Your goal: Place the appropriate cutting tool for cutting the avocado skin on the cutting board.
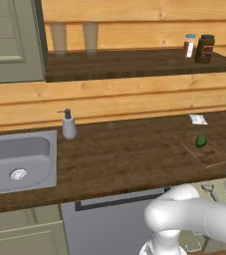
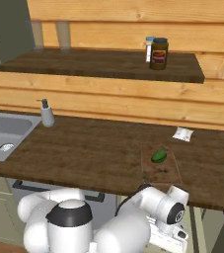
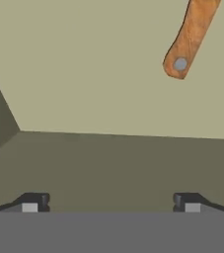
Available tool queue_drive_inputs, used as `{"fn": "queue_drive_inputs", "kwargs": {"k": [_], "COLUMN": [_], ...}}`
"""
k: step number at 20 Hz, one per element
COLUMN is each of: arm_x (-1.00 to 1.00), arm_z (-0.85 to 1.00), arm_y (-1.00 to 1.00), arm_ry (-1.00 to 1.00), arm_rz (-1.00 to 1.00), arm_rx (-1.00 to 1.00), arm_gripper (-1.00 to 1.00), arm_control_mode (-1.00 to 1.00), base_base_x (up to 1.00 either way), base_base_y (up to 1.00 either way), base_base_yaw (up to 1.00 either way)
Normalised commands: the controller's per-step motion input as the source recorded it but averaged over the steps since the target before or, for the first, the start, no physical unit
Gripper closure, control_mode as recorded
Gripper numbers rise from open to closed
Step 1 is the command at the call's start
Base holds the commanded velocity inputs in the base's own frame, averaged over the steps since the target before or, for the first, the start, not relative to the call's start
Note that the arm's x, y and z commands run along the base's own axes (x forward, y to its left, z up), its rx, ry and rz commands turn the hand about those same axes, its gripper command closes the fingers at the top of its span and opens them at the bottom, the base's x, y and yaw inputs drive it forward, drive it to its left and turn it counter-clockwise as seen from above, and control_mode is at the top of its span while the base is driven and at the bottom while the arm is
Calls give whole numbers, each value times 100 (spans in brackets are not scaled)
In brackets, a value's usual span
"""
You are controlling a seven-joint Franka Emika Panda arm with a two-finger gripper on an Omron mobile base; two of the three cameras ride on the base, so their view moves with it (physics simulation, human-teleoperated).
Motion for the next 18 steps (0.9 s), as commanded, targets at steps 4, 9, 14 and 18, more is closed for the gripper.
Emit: {"fn": "queue_drive_inputs", "kwargs": {"k": [4,9,14,18], "arm_x": [-100,-55,32,51], "arm_z": [19,26,-1,-13], "arm_y": [0,-1,-2,-12], "arm_ry": [5,0,-12,-18], "arm_rz": [0,0,2,9], "arm_rx": [0,0,-1,0], "arm_gripper": [-100,-100,-100,-100], "arm_control_mode": [-100,-100,-100,-100], "base_base_x": [0,0,0,0], "base_base_y": [0,0,0,0], "base_base_yaw": [0,0,0,0]}}
